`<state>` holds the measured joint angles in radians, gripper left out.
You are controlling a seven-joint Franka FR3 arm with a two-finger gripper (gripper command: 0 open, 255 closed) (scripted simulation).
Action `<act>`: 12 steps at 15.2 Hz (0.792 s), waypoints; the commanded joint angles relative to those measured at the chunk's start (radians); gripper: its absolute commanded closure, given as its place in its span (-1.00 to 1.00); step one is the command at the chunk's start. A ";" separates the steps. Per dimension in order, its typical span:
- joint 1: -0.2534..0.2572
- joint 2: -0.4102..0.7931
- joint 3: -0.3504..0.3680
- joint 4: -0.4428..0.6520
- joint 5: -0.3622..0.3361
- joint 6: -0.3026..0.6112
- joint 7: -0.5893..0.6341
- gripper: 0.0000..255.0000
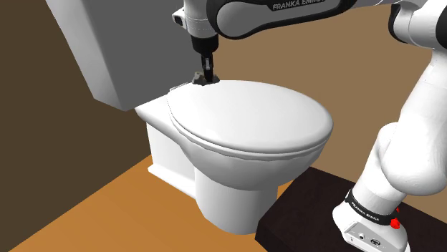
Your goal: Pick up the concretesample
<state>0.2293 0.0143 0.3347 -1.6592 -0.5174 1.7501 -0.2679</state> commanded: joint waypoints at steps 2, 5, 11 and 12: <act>-0.001 0.001 -0.001 0.001 0.000 -0.001 -0.001 1.00; 0.002 0.008 0.001 0.048 0.001 -0.038 -0.017 1.00; 0.008 0.029 0.007 0.151 -0.003 -0.116 -0.048 1.00; 0.009 0.034 0.008 0.169 -0.004 -0.130 -0.054 1.00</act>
<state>0.2375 0.0441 0.3414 -1.5071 -0.5208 1.6335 -0.3165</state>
